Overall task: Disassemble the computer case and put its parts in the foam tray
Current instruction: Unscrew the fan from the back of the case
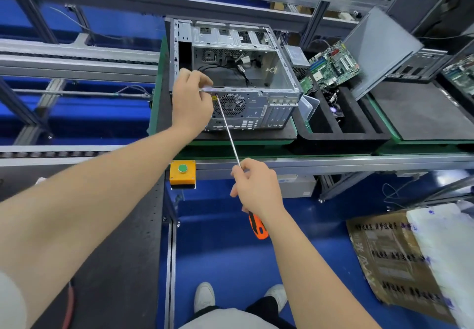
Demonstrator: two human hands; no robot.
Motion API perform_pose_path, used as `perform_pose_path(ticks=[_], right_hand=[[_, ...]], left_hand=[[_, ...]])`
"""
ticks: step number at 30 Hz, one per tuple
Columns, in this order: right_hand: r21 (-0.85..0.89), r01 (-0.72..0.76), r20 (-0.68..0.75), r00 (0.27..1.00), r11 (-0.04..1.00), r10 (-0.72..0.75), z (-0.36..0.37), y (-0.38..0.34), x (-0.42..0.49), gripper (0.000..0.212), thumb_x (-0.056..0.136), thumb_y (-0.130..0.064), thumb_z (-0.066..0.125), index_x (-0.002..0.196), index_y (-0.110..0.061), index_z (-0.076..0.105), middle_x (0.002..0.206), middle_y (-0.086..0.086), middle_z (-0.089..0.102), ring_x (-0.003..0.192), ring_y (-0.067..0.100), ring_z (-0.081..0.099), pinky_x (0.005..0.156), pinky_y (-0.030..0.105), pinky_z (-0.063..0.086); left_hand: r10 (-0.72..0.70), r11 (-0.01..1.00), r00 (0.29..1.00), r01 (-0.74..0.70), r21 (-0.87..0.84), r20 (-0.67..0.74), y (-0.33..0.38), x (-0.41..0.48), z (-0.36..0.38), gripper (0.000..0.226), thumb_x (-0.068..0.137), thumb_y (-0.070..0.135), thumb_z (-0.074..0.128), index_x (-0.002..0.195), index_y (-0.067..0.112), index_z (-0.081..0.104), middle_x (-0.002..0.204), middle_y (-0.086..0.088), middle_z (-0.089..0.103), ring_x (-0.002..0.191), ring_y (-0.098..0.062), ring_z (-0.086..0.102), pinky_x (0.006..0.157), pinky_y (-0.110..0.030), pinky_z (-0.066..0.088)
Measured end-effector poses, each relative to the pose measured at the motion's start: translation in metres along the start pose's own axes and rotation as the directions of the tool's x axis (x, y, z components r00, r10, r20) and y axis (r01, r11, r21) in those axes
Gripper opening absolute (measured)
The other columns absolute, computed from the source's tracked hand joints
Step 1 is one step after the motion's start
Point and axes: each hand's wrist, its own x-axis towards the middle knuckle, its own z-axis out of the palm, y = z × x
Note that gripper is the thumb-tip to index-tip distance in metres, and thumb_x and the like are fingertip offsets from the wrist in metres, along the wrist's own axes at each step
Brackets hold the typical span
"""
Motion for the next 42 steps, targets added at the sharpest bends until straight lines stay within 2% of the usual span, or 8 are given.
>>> perform_pose_path(ticks=[2, 5, 14, 22, 30, 34, 38, 42], right_hand=[[0.121, -0.031, 0.085, 0.996, 0.992, 0.021, -0.003, 0.0, 0.001, 0.022, 0.106, -0.03, 0.046, 0.098, -0.02, 0.065, 0.072, 0.002, 0.076, 0.038, 0.018, 0.056, 0.045, 0.027, 0.048], [0.32, -0.101, 0.233, 0.972, 0.942, 0.025, -0.006, 0.001, 0.005, 0.023, 0.107, -0.03, 0.047, 0.106, -0.018, 0.067, 0.075, 0.009, 0.076, 0.039, 0.027, 0.055, 0.044, 0.028, 0.047], [0.702, -0.285, 0.445, 0.891, 0.653, -0.09, -0.005, 0.01, 0.008, 0.031, 0.11, -0.034, 0.052, 0.118, -0.008, 0.067, 0.081, 0.012, 0.067, 0.04, 0.019, 0.048, 0.044, 0.029, 0.046], [0.686, -0.707, 0.557, 0.662, -0.172, -0.502, 0.009, 0.008, -0.003, 0.031, 0.114, -0.023, 0.042, 0.136, -0.01, 0.06, 0.065, 0.007, 0.051, 0.038, 0.011, 0.034, 0.035, 0.022, 0.036], [0.821, -0.35, 0.447, 0.886, 0.451, -0.124, 0.001, -0.003, -0.001, 0.03, 0.115, -0.026, 0.04, 0.127, -0.007, 0.06, 0.059, 0.004, 0.046, 0.036, 0.013, 0.036, 0.037, 0.025, 0.037], [0.353, -0.082, 0.211, 0.977, 0.932, 0.006, 0.0, -0.018, -0.002, 0.028, 0.112, -0.026, 0.03, 0.11, -0.02, 0.057, 0.066, 0.009, 0.059, 0.039, 0.021, 0.048, 0.039, 0.032, 0.048], [-0.369, 0.062, -0.027, 0.997, 0.927, -0.077, 0.008, -0.022, 0.002, 0.009, 0.111, -0.019, 0.04, 0.104, -0.017, 0.035, 0.077, 0.006, 0.047, 0.059, 0.021, 0.046, 0.046, 0.035, 0.035], [-0.41, 0.126, -0.033, 0.988, 0.903, -0.153, 0.015, -0.022, 0.004, 0.011, 0.11, -0.019, 0.043, 0.104, -0.017, 0.034, 0.075, 0.006, 0.046, 0.06, 0.021, 0.048, 0.047, 0.033, 0.033]], left_hand=[[-0.367, 0.906, 0.929, 0.368, -0.207, 0.045, 0.003, -0.018, 0.009, 0.016, 0.093, 0.01, 0.052, 0.105, 0.012, 0.063, 0.094, -0.009, 0.067, 0.073, -0.018, 0.064, 0.068, -0.03, 0.056], [-0.665, 0.431, 0.611, 0.784, -0.447, 0.43, 0.01, -0.024, 0.018, 0.022, 0.101, 0.019, 0.054, 0.113, 0.004, 0.065, 0.089, -0.013, 0.075, 0.065, -0.022, 0.074, 0.061, -0.033, 0.063], [-0.639, -0.075, 0.539, 0.666, -0.742, 0.548, 0.033, 0.001, 0.027, 0.009, 0.101, 0.001, 0.06, 0.102, -0.008, 0.062, 0.092, -0.019, 0.071, 0.071, -0.022, 0.071, 0.057, -0.024, 0.06], [-0.691, -0.099, 0.544, 0.582, -0.807, 0.476, 0.037, 0.001, 0.033, 0.003, 0.097, -0.008, 0.061, 0.096, -0.009, 0.063, 0.089, -0.025, 0.073, 0.064, -0.026, 0.076, 0.058, -0.025, 0.06], [-0.687, -0.078, 0.569, 0.56, -0.825, 0.452, 0.036, -0.001, 0.032, 0.007, 0.098, -0.007, 0.06, 0.1, -0.011, 0.064, 0.094, -0.027, 0.074, 0.067, -0.027, 0.077, 0.056, -0.023, 0.059], [-0.682, -0.082, 0.568, 0.566, -0.821, 0.46, 0.038, -0.001, 0.031, 0.008, 0.101, -0.004, 0.057, 0.103, -0.01, 0.063, 0.089, -0.023, 0.073, 0.065, -0.025, 0.077, 0.056, -0.023, 0.059], [-0.681, -0.135, 0.542, 0.569, -0.811, 0.493, 0.042, -0.001, 0.031, 0.015, 0.105, 0.0, 0.051, 0.107, -0.009, 0.062, 0.089, -0.019, 0.071, 0.056, -0.02, 0.073, 0.053, -0.023, 0.058], [-0.674, -0.204, 0.497, 0.586, -0.784, 0.547, 0.043, 0.004, 0.032, 0.03, 0.108, 0.002, 0.039, 0.127, -0.01, 0.059, 0.08, -0.011, 0.064, 0.043, -0.01, 0.057, 0.043, -0.016, 0.046]])
